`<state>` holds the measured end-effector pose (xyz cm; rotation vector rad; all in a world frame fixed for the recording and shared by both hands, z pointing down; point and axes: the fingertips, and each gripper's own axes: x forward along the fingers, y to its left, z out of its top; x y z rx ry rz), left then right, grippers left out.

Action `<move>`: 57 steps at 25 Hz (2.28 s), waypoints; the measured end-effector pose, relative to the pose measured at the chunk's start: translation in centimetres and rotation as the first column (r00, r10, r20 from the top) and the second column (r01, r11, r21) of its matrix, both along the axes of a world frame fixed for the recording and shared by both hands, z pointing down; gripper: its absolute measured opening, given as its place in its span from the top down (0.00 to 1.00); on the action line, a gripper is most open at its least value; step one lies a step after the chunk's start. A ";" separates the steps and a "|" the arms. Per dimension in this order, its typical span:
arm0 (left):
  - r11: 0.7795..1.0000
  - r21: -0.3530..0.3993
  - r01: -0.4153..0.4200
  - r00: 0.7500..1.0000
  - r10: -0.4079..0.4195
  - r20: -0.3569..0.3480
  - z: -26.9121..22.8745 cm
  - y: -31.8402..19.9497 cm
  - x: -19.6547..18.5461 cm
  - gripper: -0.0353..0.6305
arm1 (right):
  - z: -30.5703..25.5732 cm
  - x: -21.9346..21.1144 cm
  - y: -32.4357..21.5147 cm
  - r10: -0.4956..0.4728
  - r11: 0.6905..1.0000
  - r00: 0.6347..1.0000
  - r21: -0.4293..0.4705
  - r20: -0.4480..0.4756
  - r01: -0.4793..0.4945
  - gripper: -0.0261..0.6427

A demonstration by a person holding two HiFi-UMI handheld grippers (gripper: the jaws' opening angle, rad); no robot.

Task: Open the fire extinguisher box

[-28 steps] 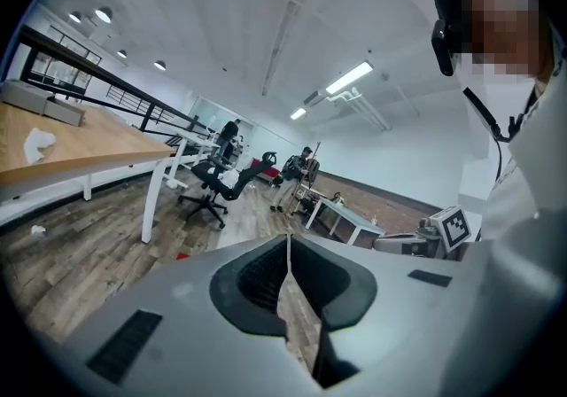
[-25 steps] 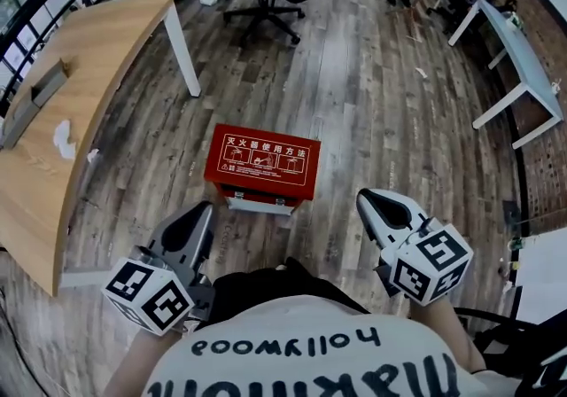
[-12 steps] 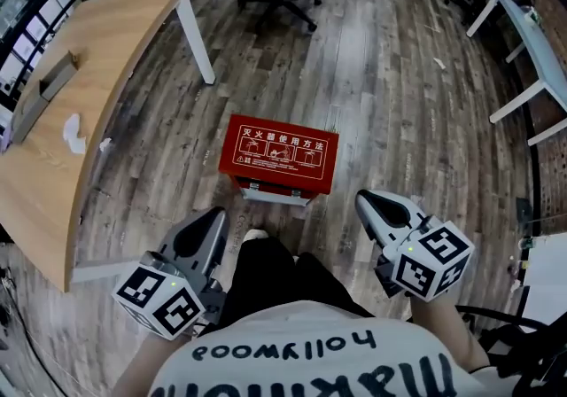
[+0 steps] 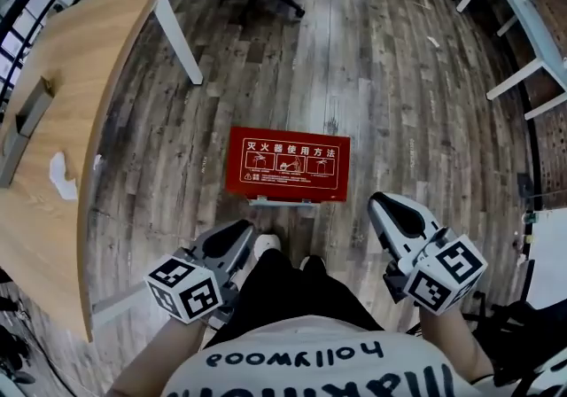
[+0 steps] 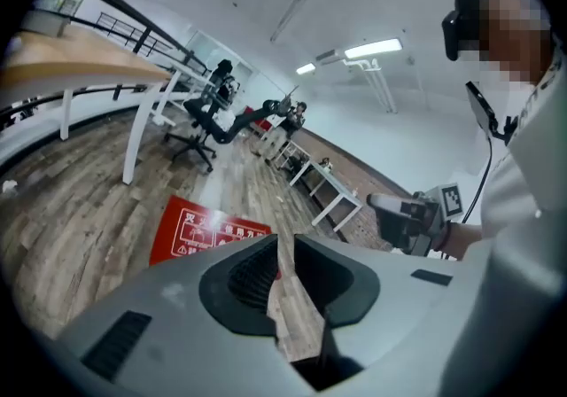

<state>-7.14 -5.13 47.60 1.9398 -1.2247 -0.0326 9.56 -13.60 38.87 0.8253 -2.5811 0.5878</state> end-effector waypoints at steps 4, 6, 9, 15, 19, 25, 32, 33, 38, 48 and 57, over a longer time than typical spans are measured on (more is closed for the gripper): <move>0.989 -0.142 -0.048 0.993 0.032 -0.110 6.7 -1.3 -0.3 0.71 | 2.3 -1.1 -1.0 0.008 1.000 0.996 0.031 -0.089 -0.006 0.94; 0.979 -0.201 -0.024 0.976 -0.021 -0.218 9.5 -2.3 -0.5 0.66 | 3.8 -1.0 -1.4 0.033 0.999 0.992 0.020 -0.123 -0.031 0.94; 0.941 -0.327 0.085 0.913 -0.205 -0.353 14.3 -3.9 -1.7 0.63 | 6.0 0.1 -1.5 0.064 0.997 0.985 -0.021 -0.158 -0.068 0.94; 0.794 -0.554 0.249 0.716 -0.536 -0.447 22.9 -5.2 -3.8 0.59 | 9.0 2.0 -2.1 0.072 0.992 0.978 -0.090 -0.195 -0.091 0.94; 0.844 -0.478 0.245 0.721 -0.488 -0.492 24.3 -7.2 -3.9 0.58 | 10.3 2.8 -2.7 0.051 0.991 0.978 -0.107 -0.202 -0.074 0.94; 0.831 -0.500 0.244 0.703 -0.507 -0.499 26.7 -8.0 -4.3 0.55 | 12.5 3.1 -2.7 0.011 0.989 0.978 -0.141 -0.208 -0.041 0.94; 0.790 -0.542 0.285 0.619 -0.584 -0.525 28.8 -7.9 -3.8 0.54 | 14.1 2.7 -2.2 -0.029 0.985 0.980 -0.174 -0.197 -0.006 0.94; 0.787 -0.537 0.304 0.591 -0.598 -0.541 28.8 -8.5 -3.8 0.54 | 14.2 2.7 -2.2 -0.030 0.985 0.980 -0.175 -0.195 -0.005 0.94; 0.792 -0.490 0.365 0.520 -0.610 -0.598 28.2 -11.1 -4.5 0.58 | 14.7 3.0 -1.8 -0.028 0.984 0.981 -0.176 -0.192 -0.006 0.94; 0.855 -0.383 0.348 0.553 -0.518 -0.653 23.7 -10.2 -4.2 0.77 | 14.0 2.6 -1.1 -0.011 0.985 0.987 -0.171 -0.162 -0.017 0.94; 0.908 -0.269 0.320 0.546 -0.409 -0.731 17.0 -13.5 -5.1 0.82 | 10.5 1.8 -3.5 0.007 0.991 0.992 -0.130 -0.122 -0.023 0.94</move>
